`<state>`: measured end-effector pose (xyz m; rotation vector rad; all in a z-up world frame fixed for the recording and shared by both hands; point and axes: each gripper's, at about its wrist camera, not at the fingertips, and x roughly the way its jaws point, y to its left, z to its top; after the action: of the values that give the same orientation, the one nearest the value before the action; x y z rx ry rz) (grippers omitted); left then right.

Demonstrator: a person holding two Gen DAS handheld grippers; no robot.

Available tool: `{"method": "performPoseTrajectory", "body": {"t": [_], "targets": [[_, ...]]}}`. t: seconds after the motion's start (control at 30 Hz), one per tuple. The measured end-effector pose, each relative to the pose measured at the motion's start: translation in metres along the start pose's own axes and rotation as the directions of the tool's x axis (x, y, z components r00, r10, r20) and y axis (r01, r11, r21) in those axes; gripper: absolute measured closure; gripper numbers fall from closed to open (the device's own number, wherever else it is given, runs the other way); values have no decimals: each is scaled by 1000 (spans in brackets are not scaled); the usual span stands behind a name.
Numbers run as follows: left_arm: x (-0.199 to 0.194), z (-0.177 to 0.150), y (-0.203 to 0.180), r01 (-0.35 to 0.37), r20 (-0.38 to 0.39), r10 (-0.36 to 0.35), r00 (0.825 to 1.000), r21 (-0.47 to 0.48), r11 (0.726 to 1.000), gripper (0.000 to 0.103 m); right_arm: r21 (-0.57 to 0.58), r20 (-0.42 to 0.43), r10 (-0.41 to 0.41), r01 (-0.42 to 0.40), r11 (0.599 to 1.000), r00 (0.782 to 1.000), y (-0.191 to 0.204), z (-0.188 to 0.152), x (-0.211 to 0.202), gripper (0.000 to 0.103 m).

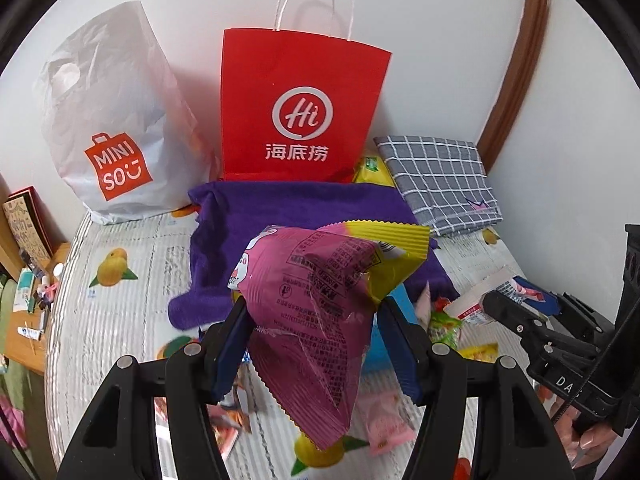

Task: Organize snacks
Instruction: 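Lift and carry both held snacks over the purple towel with both tools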

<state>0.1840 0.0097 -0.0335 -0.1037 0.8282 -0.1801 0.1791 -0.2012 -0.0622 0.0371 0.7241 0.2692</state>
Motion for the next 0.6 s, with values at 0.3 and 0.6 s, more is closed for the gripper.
{"method": "performPoseTrajectory", "body": {"t": [0.3,0.6], "targets": [[27,28,14,-28,-19,28,999,-5,1000,42,8,-7,-14,14,1000,1000,-11,30,38,48],[59,48,30,-55,-47,54,997,-3,998,42,4,-22,-32,32,999,999,-21,55,79,48]]}}
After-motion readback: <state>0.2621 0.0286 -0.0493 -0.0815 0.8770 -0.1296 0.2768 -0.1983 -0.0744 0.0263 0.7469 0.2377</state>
